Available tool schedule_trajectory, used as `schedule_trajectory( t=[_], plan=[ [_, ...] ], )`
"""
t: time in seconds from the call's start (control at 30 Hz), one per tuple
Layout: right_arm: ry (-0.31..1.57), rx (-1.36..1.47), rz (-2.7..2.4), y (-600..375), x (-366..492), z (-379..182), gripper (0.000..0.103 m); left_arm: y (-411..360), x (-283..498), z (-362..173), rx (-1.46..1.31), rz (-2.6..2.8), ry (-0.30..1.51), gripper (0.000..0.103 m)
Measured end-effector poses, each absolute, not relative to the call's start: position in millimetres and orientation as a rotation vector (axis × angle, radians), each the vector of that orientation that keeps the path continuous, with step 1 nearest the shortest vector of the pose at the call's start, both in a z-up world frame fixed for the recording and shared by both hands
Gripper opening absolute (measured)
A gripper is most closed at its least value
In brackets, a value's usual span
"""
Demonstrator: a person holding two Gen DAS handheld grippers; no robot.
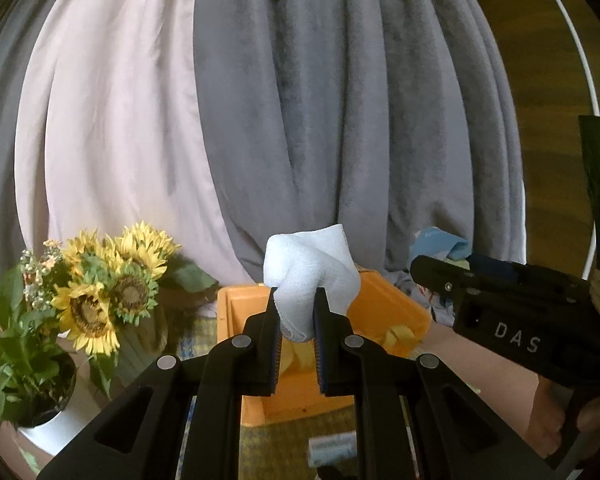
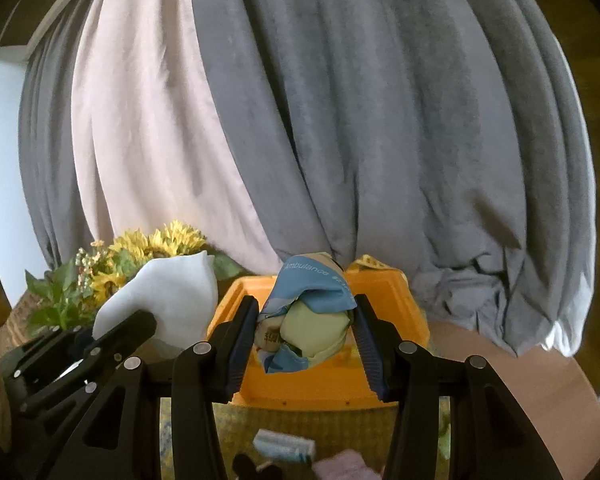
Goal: Organize soft objects
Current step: 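Lift the white tissue and blue-yellow cloth and carry both over the orange crate, then open both tools to drop the tissue and cloth into the crate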
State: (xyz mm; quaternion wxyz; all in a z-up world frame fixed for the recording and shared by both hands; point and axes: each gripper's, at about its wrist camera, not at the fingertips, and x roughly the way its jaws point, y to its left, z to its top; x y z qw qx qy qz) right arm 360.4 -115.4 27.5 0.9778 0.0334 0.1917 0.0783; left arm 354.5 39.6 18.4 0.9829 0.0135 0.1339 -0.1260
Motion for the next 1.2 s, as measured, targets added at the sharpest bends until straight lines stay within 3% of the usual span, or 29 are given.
schedule_trajectory(
  t=[0.93, 1.07, 1.13, 1.17, 1.2],
  plan=[
    [0.536, 0.056, 0.108, -133.9, 505.3, -35.0, 0.049, 17.7, 496.5, -48.9, 0.076, -0.24, 0.438, 0.015],
    [0.571, 0.061, 0.099, -137.1, 517.3, -48.2, 0.05, 14.9, 507.1, -58.5, 0.088, -0.233, 0.456, 0.026],
    [0.586, 0.059, 0.101, -137.4, 521.6, -52.6, 0.055, 13.6, 510.3, -61.6, 0.092, -0.235, 0.469, 0.042],
    [0.591, 0.054, 0.099, -137.7, 522.7, -54.0, 0.067, 13.6, 510.9, -62.6, 0.09, -0.233, 0.471, 0.049],
    [0.596, 0.048, 0.091, -138.0, 524.0, -55.4, 0.078, 14.3, 510.7, -62.6, 0.087, -0.228, 0.471, 0.05]
  ],
)
